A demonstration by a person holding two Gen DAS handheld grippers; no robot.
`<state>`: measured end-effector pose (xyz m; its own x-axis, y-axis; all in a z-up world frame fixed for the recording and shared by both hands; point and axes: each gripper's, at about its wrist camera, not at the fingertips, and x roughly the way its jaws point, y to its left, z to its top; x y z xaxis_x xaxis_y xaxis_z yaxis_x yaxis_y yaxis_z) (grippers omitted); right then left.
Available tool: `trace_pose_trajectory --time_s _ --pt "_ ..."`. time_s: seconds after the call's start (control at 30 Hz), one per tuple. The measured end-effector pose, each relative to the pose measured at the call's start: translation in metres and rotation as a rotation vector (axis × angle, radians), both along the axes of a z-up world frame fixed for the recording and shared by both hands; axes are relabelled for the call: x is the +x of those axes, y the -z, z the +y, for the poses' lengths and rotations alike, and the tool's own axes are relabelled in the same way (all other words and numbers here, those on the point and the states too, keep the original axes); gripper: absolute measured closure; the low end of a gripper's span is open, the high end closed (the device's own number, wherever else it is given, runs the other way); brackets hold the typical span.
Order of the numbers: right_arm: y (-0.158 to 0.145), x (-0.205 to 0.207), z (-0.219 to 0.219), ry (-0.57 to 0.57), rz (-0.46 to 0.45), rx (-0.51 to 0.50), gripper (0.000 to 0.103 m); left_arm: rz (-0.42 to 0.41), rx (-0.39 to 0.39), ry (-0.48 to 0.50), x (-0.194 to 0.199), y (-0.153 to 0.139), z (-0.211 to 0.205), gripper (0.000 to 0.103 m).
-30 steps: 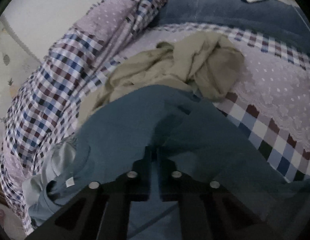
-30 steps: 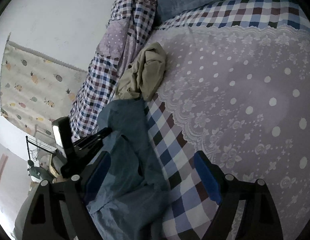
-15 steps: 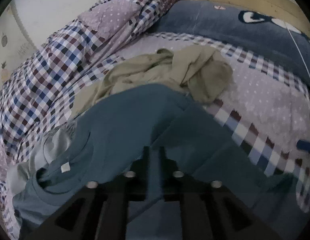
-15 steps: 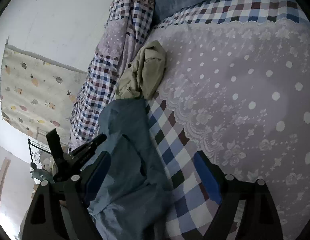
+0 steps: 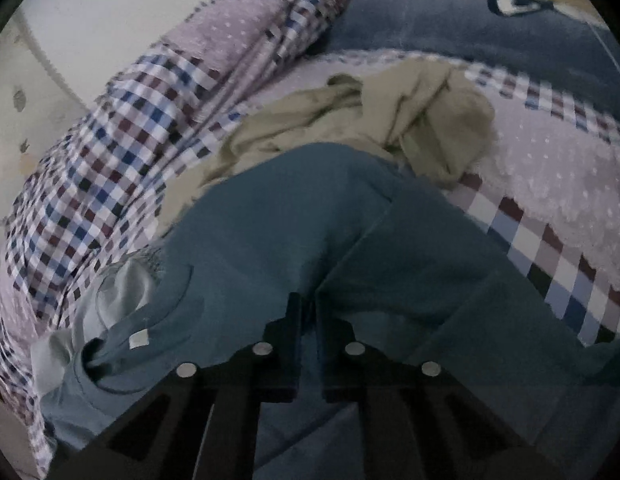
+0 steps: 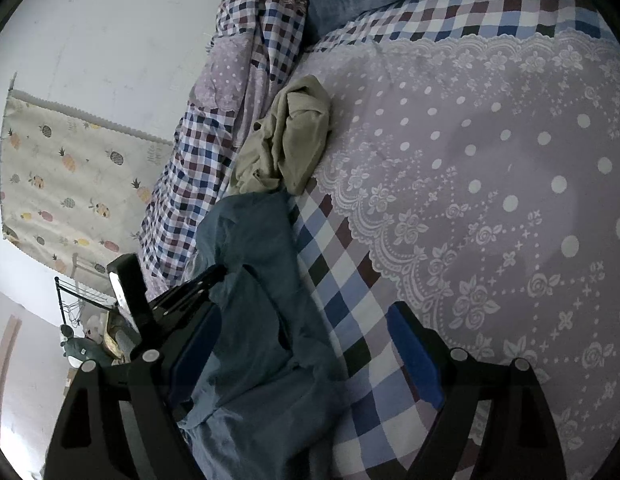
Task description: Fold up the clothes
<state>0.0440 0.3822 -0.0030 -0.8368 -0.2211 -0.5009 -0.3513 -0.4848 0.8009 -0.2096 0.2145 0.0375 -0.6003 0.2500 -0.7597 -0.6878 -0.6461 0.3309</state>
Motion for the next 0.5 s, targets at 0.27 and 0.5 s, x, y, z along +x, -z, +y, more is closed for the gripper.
trace_pose_trajectory --time_s 0.27,0.5 --pt "0.001 0.001 0.000 0.002 0.003 -0.004 0.015 -0.012 0.076 -0.048 0.009 -0.005 -0.026 0.100" --pt "0.001 0.000 0.000 -0.003 0.001 -0.001 0.015 -0.045 0.056 -0.096 0.006 0.002 -0.040 0.096"
